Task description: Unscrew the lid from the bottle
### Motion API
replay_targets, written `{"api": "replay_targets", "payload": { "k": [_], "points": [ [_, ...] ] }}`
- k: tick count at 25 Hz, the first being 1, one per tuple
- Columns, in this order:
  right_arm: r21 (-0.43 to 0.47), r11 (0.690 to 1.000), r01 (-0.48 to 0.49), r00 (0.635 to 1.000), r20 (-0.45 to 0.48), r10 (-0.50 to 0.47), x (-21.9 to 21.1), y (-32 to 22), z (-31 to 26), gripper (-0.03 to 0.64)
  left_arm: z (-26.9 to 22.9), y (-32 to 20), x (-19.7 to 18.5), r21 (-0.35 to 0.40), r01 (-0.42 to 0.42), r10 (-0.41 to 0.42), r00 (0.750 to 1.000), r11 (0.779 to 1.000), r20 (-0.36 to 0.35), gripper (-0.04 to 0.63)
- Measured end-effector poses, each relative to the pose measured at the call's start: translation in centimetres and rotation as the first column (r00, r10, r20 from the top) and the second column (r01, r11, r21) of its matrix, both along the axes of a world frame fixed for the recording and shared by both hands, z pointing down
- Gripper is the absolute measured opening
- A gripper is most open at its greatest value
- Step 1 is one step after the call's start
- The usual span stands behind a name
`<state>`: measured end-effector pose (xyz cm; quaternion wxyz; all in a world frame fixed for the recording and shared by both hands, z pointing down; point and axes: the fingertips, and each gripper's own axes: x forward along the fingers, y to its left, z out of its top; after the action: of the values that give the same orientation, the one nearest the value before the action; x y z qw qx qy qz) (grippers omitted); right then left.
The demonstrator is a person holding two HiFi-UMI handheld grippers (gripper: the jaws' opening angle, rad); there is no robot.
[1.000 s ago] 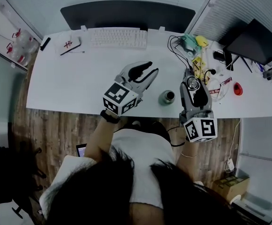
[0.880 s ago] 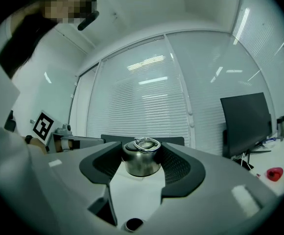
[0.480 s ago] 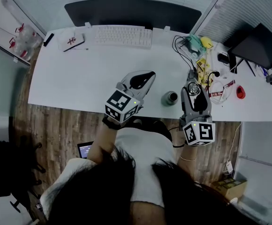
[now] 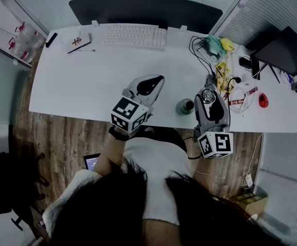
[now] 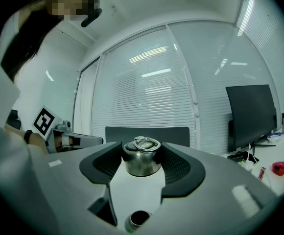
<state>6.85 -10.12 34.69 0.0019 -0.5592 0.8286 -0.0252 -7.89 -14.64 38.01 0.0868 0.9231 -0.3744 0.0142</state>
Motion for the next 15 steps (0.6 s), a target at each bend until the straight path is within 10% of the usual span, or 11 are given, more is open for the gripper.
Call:
{"api": "replay_targets", "payload": {
  "k": [15],
  "points": [
    [0.008,1.0,0.012,1.0,-0.011,-0.012,0.13,-0.23,-0.03,0.249,-0.69,-0.36,-0.1,0.011,0.016,-0.016,1.0,1.0,-0.017,0.058]
  ]
}}
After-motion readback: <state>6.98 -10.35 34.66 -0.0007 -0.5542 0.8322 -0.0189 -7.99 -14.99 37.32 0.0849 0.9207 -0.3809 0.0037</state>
